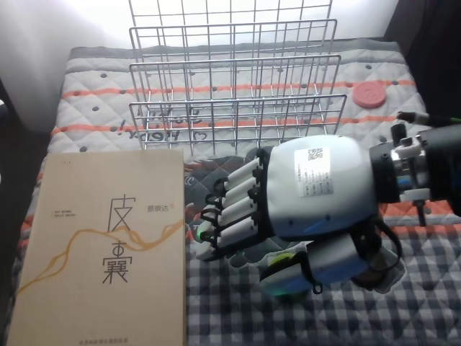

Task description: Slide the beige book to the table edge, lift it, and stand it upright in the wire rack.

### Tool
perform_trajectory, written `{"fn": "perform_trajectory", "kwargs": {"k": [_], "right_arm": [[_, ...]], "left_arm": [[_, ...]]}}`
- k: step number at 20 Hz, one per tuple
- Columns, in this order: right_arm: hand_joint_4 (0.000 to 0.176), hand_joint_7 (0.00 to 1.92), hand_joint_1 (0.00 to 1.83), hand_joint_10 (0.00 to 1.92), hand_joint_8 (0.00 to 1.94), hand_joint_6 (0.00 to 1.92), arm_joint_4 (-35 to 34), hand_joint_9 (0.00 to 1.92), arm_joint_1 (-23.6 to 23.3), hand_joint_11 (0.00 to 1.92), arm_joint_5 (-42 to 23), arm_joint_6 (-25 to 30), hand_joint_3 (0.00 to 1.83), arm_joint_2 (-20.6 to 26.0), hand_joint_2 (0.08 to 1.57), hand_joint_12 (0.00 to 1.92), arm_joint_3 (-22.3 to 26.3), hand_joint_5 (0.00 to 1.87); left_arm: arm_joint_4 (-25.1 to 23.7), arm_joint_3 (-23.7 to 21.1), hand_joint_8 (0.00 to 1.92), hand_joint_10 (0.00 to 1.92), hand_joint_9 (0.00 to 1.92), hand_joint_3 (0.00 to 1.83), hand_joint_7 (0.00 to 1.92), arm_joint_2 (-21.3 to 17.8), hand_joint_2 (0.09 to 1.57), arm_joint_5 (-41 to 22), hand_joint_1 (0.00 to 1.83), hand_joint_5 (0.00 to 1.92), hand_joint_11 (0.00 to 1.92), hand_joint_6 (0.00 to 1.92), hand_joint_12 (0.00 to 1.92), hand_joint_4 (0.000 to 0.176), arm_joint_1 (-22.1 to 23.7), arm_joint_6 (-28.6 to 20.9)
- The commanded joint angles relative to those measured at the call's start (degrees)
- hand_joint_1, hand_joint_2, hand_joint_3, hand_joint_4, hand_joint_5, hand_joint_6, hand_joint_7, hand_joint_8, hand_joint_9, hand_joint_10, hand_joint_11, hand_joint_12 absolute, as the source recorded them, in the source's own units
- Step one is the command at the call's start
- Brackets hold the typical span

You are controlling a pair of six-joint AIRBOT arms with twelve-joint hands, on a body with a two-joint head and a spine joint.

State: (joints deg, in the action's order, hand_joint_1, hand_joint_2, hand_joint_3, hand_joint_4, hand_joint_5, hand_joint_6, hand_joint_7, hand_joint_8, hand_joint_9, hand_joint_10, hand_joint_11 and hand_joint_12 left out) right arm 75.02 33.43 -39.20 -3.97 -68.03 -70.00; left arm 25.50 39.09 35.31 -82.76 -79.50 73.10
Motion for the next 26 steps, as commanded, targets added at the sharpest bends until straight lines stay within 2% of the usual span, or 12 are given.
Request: {"fn": "perform_trajectory", "kwargs": {"k": [1, 4, 5, 7, 10, 13, 14, 16, 19, 22, 26], "right_arm": [[0.0, 0.42, 0.0, 0.0, 0.0, 0.0, -2.9, 0.4, -1.1, 0.37, -3.0, 0.3, 0.0, -0.6, 1.45, 0.72, -0.2, 0.39], [0.0, 0.41, 0.0, 0.0, 0.01, 0.01, -2.5, 0.38, -1.2, 0.37, -2.8, 0.4, 0.0, -1.9, 1.45, 0.71, -1.0, 0.38], [0.0, 0.41, 0.0, 0.0, 0.0, 0.0, -2.5, 0.38, -1.3, 0.37, -2.7, 0.4, 0.0, -2.4, 1.44, 0.67, -1.4, 0.39], [0.0, 0.41, 0.0, 0.0, 0.0, 0.0, -2.5, 0.38, -1.6, 0.32, -2.6, 0.4, 0.0, -3.2, 1.43, 0.64, -2.0, 0.37], [0.0, 0.41, 0.0, 0.0, 0.0, 0.0, -3.3, 0.38, -2.0, 0.32, -2.6, 0.4, 0.0, -5.1, 1.42, 0.59, -3.3, 0.38], [0.0, 0.4, 0.0, 0.0, 0.0, 0.0, -4.0, 0.38, -2.0, 0.35, -2.6, 0.4, 0.0, -6.7, 1.42, 0.6, -4.5, 0.37], [0.0, 0.4, 0.0, 0.0, 0.0, 0.0, -4.3, 0.38, -2.0, 0.33, -2.6, 0.4, 0.0, -7.0, 1.43, 0.66, -4.7, 0.37], [0.0, 0.4, 0.0, 0.0, 0.0, 0.0, -4.7, 0.37, -2.0, 0.33, -2.6, 0.4, 0.0, -7.8, 1.43, 0.68, -5.3, 0.37], [0.0, 0.39, 0.0, 0.0, 0.0, 0.0, -5.4, 0.37, -2.0, 0.27, -2.6, 0.4, 0.0, -9.0, 1.43, 0.65, -6.5, 0.34], [0.0, 0.39, 0.0, 0.0, 0.0, 0.0, -5.8, 0.37, -2.0, 0.22, -2.6, 0.4, 0.0, -10.0, 1.43, 0.69, -7.4, 0.36], [0.0, 0.4, 0.0, 0.0, 0.0, 0.0, -6.1, 0.39, -2.3, 0.26, -2.5, 0.4, 0.0, -11.5, 1.41, 0.78, -8.6, 0.38]], "left_arm": [[0.3, 0.2, 0.01, 0.0, 0.0, 0.0, 0.02, -0.3, 1.24, -6.8, 0.0, 0.16, 0.0, 0.01, 0.0, 0.081, 0.3, -0.6], [0.1, 0.5, 0.0, 0.0, 0.0, 0.0, 0.01, -0.3, 1.24, -6.7, 0.0, 0.17, 0.0, 0.01, 0.0, 0.084, 0.3, -1.3], [0.0, 0.6, 0.0, 0.0, 0.0, 0.0, 0.01, -0.3, 1.24, -6.7, 0.0, 0.17, 0.0, 0.01, 0.0, 0.091, 0.3, -1.5], [0.0, 0.6, 0.0, 0.0, 0.0, 0.0, 0.01, -0.2, 1.23, -6.7, 0.0, 0.17, 0.0, 0.01, 0.0, 0.089, 0.3, -1.6], [-0.1, 0.6, 0.0, 0.0, 0.0, 0.0, 0.01, -0.2, 1.23, -6.7, 0.0, 0.16, 0.0, 0.01, 0.0, 0.1, 0.3, -1.8], [-0.2, 0.7, 0.0, 0.0, 0.0, 0.0, 0.0, -0.2, 1.23, -6.7, 0.0, 0.17, 0.0, 0.01, 0.0, 0.091, 0.3, -1.9], [-0.2, 0.7, 0.0, 0.0, 0.0, 0.0, 0.0, -0.2, 1.24, -6.7, 0.0, 0.17, 0.0, 0.01, 0.0, 0.102, 0.3, -1.9], [-0.2, 0.7, 0.0, 0.0, 0.0, 0.0, 0.0, 0.0, 1.24, -6.8, 0.0, 0.17, 0.0, 0.0, 0.0, 0.109, 0.3, -2.0], [-0.2, 0.7, 0.0, 0.0, 0.0, 0.01, 0.0, 0.0, 1.26, -6.9, 0.0, 0.17, 0.0, 0.01, 0.0, 0.111, 0.3, -2.1], [-0.2, 0.8, 0.0, 0.0, 0.0, 0.01, 0.0, 0.1, 1.26, -7.0, 0.0, 0.18, 0.0, 0.01, 0.0, 0.094, 0.3, -2.2], [-0.2, 0.9, 0.0, 0.0, 0.0, 0.01, 0.0, 0.3, 1.26, -7.1, 0.0, 0.18, 0.0, 0.01, 0.0, 0.092, 0.3, -2.4]]}}
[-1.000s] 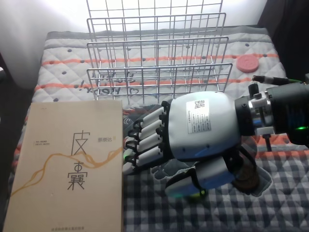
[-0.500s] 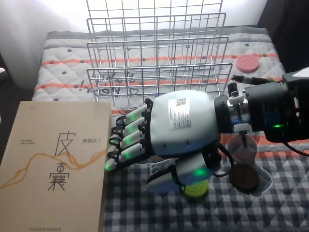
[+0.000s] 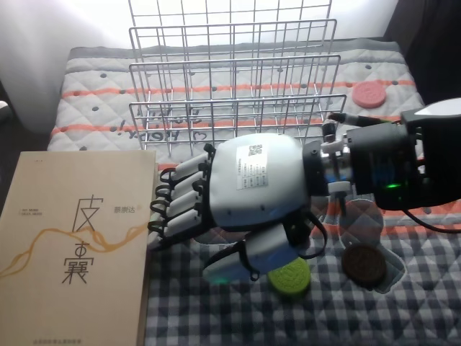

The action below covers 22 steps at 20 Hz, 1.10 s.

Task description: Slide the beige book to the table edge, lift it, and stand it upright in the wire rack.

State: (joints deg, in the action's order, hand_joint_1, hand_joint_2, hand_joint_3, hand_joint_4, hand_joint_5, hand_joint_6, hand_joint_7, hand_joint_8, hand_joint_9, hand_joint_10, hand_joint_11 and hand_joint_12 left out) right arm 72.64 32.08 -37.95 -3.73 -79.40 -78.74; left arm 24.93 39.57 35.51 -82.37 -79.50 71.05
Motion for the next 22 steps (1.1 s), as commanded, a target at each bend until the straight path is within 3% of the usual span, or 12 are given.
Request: {"fn": "perform_trajectory", "kwargs": {"k": [1, 12, 15, 22], "right_arm": [[0.0, 0.42, 0.0, 0.0, 0.0, 0.0, -3.8, 0.41, -1.1, 0.28, -3.7, 0.2, 0.0, -0.6, 1.41, 0.74, -0.2, 0.4], [0.0, 0.46, 0.0, 0.0, 0.0, 0.0, -4.1, 0.46, -2.1, 0.28, -3.5, 0.1, 0.0, -3.1, 1.44, 0.75, -2.1, 0.42], [0.0, 0.45, 0.0, 0.0, 0.0, 0.0, -4.1, 0.46, -2.3, 0.28, -3.4, 0.1, 0.0, -3.5, 1.43, 0.77, -2.4, 0.41], [0.0, 0.46, 0.0, 0.0, 0.01, 0.0, -4.1, 0.47, -2.5, 0.25, -3.3, 0.0, 0.0, -4.5, 1.43, 0.76, -2.8, 0.41]], "left_arm": [[0.4, 0.4, 0.0, 0.0, 0.0, 0.01, 0.0, 0.1, 1.26, -7.5, 0.0, 0.19, 0.0, 0.01, 0.0, 0.093, 0.3, -0.4], [0.3, 0.7, 0.0, 0.0, 0.0, 0.01, 0.0, 0.4, 1.28, -7.6, 0.0, 0.2, 0.0, 0.01, 0.0, 0.095, 0.3, -0.8], [0.3, 0.8, 0.0, 0.0, 0.0, 0.01, 0.0, 0.5, 1.27, -7.7, 0.0, 0.2, 0.0, 0.0, 0.0, 0.103, 0.3, -1.0], [0.3, 0.9, 0.0, 0.0, 0.0, 0.0, 0.0, 0.7, 1.27, -7.7, 0.0, 0.2, 0.0, 0.0, 0.0, 0.092, 0.3, -1.2]]}}
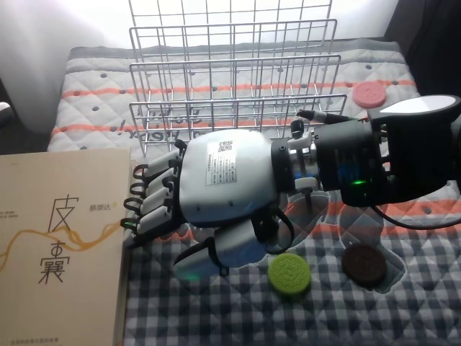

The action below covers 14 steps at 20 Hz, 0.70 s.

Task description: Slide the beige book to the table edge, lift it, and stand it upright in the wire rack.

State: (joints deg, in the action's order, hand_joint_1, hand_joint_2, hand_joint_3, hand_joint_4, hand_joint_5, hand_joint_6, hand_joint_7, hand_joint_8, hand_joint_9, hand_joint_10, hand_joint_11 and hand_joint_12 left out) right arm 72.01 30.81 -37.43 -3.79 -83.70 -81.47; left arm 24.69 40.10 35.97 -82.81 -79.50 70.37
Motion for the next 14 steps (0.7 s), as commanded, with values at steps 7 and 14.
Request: {"fn": "perform_trajectory", "kwargs": {"k": [7, 14], "right_arm": [[0.0, 0.48, 0.0, 0.01, 0.01, 0.01, -3.5, 0.48, -1.2, 0.29, -3.4, 0.1, 0.0, -0.4, 1.43, 0.76, -0.3, 0.42], [0.0, 0.48, 0.0, 0.01, 0.01, 0.0, -3.5, 0.49, -1.2, 0.27, -3.0, 0.1, 0.0, -1.3, 1.42, 0.73, -1.1, 0.42]], "left_arm": [[0.5, 0.4, 0.0, 0.0, 0.0, 0.01, 0.0, 0.5, 1.29, -7.3, 0.0, 0.2, 0.0, 0.0, 0.0, 0.093, 0.3, -0.7], [0.5, 0.5, 0.0, 0.0, 0.0, 0.01, 0.0, 0.7, 1.29, -7.4, 0.0, 0.2, 0.0, 0.0, 0.0, 0.09, 0.3, -1.0]]}}
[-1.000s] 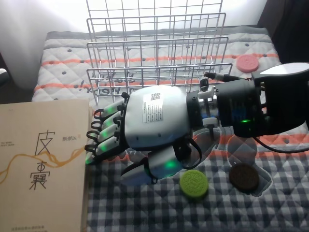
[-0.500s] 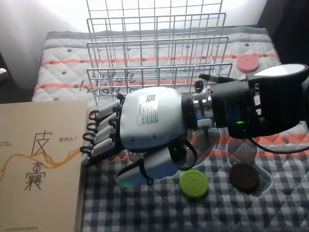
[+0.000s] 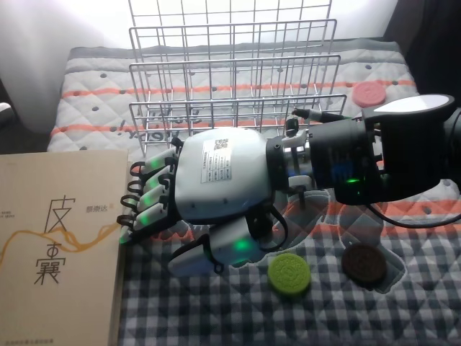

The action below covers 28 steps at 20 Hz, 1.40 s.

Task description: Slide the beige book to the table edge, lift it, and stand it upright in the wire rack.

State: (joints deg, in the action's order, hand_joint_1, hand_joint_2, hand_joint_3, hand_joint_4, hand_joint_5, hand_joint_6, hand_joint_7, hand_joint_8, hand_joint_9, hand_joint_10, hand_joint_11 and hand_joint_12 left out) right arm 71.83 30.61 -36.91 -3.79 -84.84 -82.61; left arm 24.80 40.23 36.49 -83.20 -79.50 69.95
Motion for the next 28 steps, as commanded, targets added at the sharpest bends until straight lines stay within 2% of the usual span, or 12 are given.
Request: {"fn": "perform_trajectory", "kwargs": {"k": [1, 5, 8, 10, 13, 16, 19, 20, 22, 24, 26, 28], "right_arm": [[0.0, 0.48, 0.0, 0.01, 0.0, 0.0, -3.3, 0.5, -1.1, 0.3, -3.5, 0.1, 0.0, -0.3, 1.42, 0.74, -0.1, 0.42], [0.0, 0.47, 0.0, 0.01, 0.0, 0.0, -3.3, 0.5, -1.2, 0.31, -3.4, 0.1, 0.0, -0.5, 1.43, 0.74, -0.2, 0.41], [0.0, 0.47, 0.0, 0.0, 0.0, 0.0, -3.3, 0.48, -1.1, 0.28, -3.0, 0.1, 0.0, -0.4, 1.43, 0.73, 0.0, 0.42], [0.0, 0.49, 0.0, 0.0, 0.0, 0.0, -3.5, 0.47, -1.1, 0.24, -2.8, 0.1, 0.0, -0.4, 1.44, 0.76, 0.7, 0.43], [0.0, 0.46, 0.0, 0.0, 0.0, 0.0, -3.9, 0.46, -1.0, 0.25, -2.3, 0.1, 0.0, 0.1, 1.43, 0.77, 1.4, 0.42], [0.0, 0.43, 0.0, 0.0, 0.0, 0.0, -4.7, 0.4, -0.7, 0.14, -2.3, 0.1, 0.0, 2.1, 1.44, 0.87, 2.3, 0.4], [0.0, 0.42, 0.0, 0.0, 0.0, 0.0, -7.4, 0.4, 0.1, 0.16, -2.4, 0.1, 0.0, 5.6, 1.45, 0.77, 4.1, 0.38], [0.0, 0.44, 0.0, 0.01, 0.0, 0.0, -8.3, 0.45, 0.6, 0.23, -2.5, 0.1, 0.0, 7.1, 1.48, 0.75, 4.9, 0.39], [0.0, 0.42, 0.0, 0.0, 0.0, 0.0, -10.1, 0.42, 1.5, 0.18, -3.3, 0.1, 0.0, 9.4, 1.47, 0.73, 5.9, 0.38], [0.0, 0.43, 0.0, 0.0, 0.01, 0.01, -14.6, 0.42, 2.8, 0.16, -5.2, -1.5, 0.0, 11.8, 1.45, 0.73, 7.2, 0.4], [0.0, 0.39, 0.0, 0.0, 0.0, 0.0, -21.1, 0.34, 4.2, 0.11, -8.4, -5.4, 0.0, 14.3, 1.45, 0.72, 9.0, 0.36], [0.0, 0.4, 0.0, 0.0, 0.0, 0.0, -27.5, 0.38, 5.6, 0.15, -11.8, -9.4, 0.0, 17.1, 1.45, 0.77, 11.1, 0.39]], "left_arm": [[0.4, 0.4, 0.0, 0.0, 0.0, 0.0, 0.0, 0.3, 1.28, -7.0, 0.0, 0.2, 0.0, 0.0, 0.0, 0.096, 0.3, -0.6], [0.4, 0.5, 0.0, 0.0, 0.0, 0.0, 0.0, 0.3, 1.28, -7.1, 0.0, 0.2, 0.0, 0.0, 0.0, 0.095, 0.3, -0.7], [0.4, 0.4, 0.0, 0.0, 0.0, 0.0, 0.0, 0.5, 1.28, -7.1, 0.0, 0.19, 0.0, 0.0, 0.0, 0.107, 0.3, -0.8], [0.7, 0.4, 0.0, 0.0, 0.0, 0.01, 0.0, 0.7, 1.29, -7.3, 0.0, 0.2, 0.0, 0.01, 0.0, 0.089, 0.3, -1.0], [1.3, 0.2, 0.0, 0.0, 0.0, 0.01, 0.0, 0.8, 1.29, -7.8, 0.0, 0.2, 0.0, 0.01, 0.0, 0.087, 0.2, -1.0], [1.5, 0.1, 0.0, 0.0, 0.0, 0.01, 0.0, 0.9, 1.31, -7.9, 0.0, 0.2, 0.0, 0.0, 0.0, 0.082, 0.2, -1.1], [2.1, 0.0, 0.0, 0.0, 0.0, 0.02, 0.0, 1.3, 1.33, -8.8, 0.0, 0.2, 0.0, 0.0, 0.0, 0.076, -0.5, -2.2], [2.6, 0.1, 0.0, 0.0, 0.0, 0.03, 0.0, 1.5, 1.36, -9.6, 0.01, 0.2, 0.0, 0.0, 0.0, 0.091, -1.4, -3.1], [4.0, -0.2, 0.0, 0.0, 0.0, 0.02, 0.0, 1.6, 1.37, -11.4, 0.05, 0.19, 0.0, 0.0, 0.0, 0.089, -3.4, -4.5], [5.6, -0.5, 0.01, 0.0, 0.0, 0.02, 0.04, 1.9, 1.39, -13.2, 0.09, 0.21, 0.0, 0.0, 0.0, 0.076, -5.8, -6.5], [7.2, -0.3, 0.01, 0.01, 0.08, 0.0, 0.16, 2.4, 1.38, -14.7, 0.19, 0.27, 0.03, 0.0, 0.03, 0.019, -7.8, -9.0], [9.1, 0.0, 0.01, 0.0, 0.12, 0.0, 0.19, 3.2, 1.37, -15.2, 0.23, 0.3, 0.0, 0.0, 0.16, 0.008, -8.8, -10.4]]}}
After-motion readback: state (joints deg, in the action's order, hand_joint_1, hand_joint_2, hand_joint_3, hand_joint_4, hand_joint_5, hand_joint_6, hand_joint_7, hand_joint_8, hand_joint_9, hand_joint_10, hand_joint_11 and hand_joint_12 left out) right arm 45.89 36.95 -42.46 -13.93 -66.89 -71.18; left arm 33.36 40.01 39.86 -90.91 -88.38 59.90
